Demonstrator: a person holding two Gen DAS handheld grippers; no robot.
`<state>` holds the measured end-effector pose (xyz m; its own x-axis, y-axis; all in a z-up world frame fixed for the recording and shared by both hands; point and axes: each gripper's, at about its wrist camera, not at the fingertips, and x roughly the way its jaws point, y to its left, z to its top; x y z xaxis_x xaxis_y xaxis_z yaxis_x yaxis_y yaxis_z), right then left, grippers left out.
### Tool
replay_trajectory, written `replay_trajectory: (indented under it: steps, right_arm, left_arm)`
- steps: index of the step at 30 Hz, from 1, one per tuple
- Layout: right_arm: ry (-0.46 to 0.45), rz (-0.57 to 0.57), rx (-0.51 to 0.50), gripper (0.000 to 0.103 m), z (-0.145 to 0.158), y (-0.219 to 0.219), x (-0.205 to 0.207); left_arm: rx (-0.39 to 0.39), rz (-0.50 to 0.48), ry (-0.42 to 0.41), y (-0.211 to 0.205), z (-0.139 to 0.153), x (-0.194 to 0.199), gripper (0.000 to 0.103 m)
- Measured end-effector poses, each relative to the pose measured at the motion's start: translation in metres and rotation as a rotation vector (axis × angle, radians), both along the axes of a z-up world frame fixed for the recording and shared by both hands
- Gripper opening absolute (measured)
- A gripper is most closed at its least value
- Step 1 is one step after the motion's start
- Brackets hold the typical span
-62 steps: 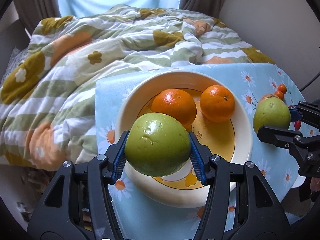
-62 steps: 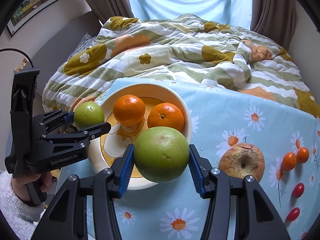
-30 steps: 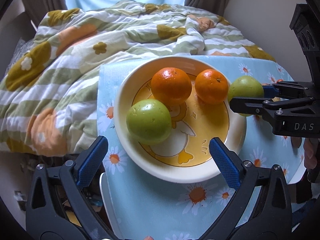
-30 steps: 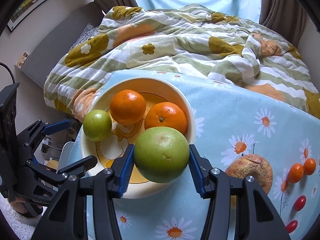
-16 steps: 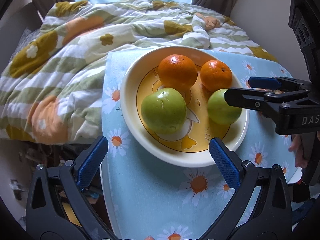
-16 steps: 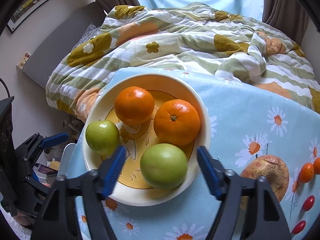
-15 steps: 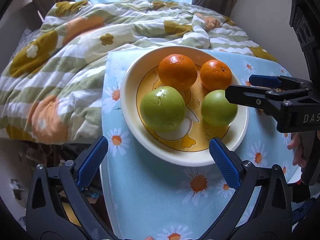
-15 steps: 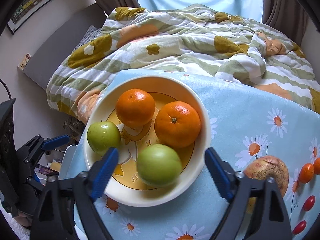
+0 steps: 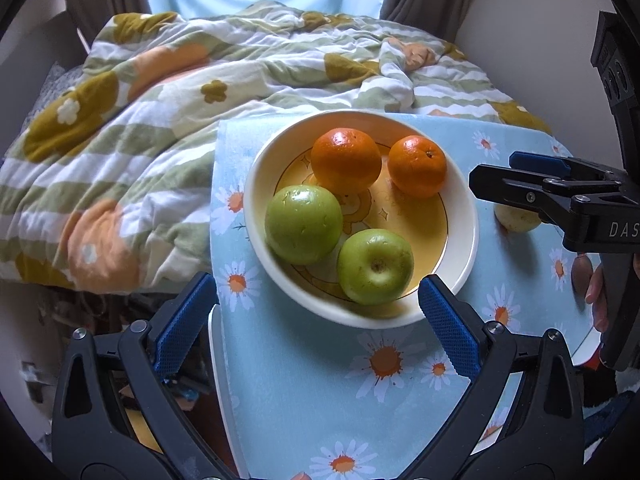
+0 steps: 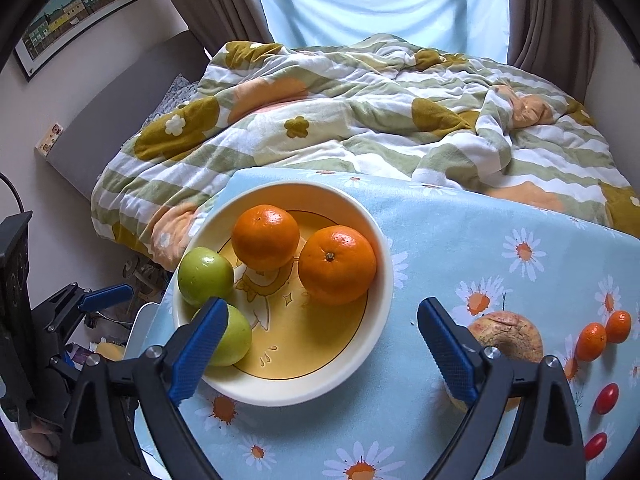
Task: Organize fruits
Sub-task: 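Withdraw both tools from the bowl over the remaining fruits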
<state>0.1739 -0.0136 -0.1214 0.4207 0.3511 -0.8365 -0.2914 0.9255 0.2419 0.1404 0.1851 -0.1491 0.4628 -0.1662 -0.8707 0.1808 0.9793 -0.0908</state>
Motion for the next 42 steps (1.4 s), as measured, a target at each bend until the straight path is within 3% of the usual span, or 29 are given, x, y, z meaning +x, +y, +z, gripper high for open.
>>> replay_trajectory:
  steps: [10, 20, 28, 42]
  right_arm:
    - [-0.057, -0.086, -0.01, 0.095, 0.037, -0.028, -0.014]
    - [-0.106, -0.218, -0.037, 0.095, 0.074, -0.089, -0.04]
    - [-0.119, -0.265, -0.054, 0.095, 0.078, -0.156, -0.062]
    - [-0.085, -0.161, -0.109, 0.095, 0.052, -0.249, -0.076]
  left_arm:
    - [-0.016, -0.063, -0.056, -0.019, 0.036, 0.006, 0.103]
    - [-0.03, -0.123, -0.093, -0.056, 0.061, 0.011, 0.103]
    - [-0.02, -0.112, -0.112, -0.116, 0.068, 0.004, 0.103]
    - [-0.024, -0.01, -0.09, -0.213, 0.04, -0.008, 0.103]
